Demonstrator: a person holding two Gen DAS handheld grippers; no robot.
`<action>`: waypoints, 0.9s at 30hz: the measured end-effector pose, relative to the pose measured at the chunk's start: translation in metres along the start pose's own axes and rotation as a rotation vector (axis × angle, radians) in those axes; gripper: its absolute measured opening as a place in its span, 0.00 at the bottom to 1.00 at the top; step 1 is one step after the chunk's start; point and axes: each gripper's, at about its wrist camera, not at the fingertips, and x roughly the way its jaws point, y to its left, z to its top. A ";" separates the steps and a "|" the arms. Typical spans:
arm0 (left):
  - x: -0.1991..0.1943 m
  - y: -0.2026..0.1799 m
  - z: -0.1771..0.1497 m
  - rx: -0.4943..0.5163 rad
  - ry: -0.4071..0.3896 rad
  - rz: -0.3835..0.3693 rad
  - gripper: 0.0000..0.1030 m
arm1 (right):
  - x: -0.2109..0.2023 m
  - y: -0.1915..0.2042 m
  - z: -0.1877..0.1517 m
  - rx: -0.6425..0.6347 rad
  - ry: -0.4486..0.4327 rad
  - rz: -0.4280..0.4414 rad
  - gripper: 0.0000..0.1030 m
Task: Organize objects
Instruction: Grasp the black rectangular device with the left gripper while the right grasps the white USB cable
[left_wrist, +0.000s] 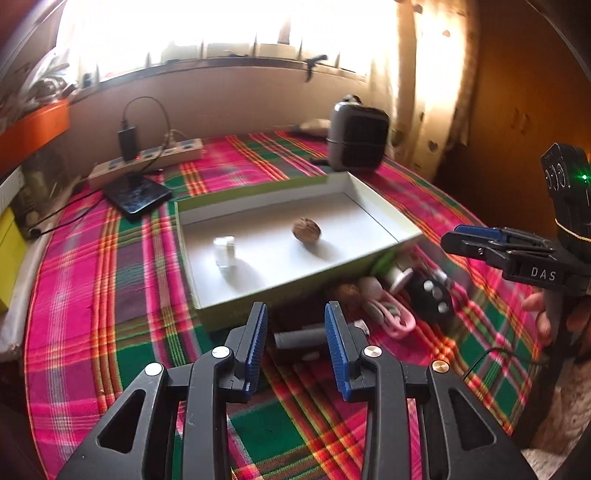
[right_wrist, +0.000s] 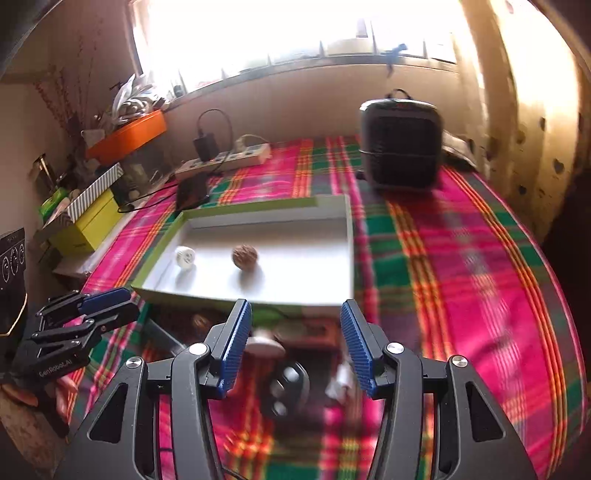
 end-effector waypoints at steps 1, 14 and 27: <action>0.002 -0.001 -0.001 0.009 0.012 -0.017 0.30 | -0.002 -0.002 -0.004 0.000 0.001 -0.008 0.50; 0.021 0.007 -0.007 -0.012 0.076 -0.075 0.31 | -0.006 -0.028 -0.033 0.049 0.035 -0.065 0.50; 0.008 -0.014 -0.021 -0.027 0.137 -0.211 0.31 | 0.002 -0.032 -0.041 0.066 0.058 -0.050 0.50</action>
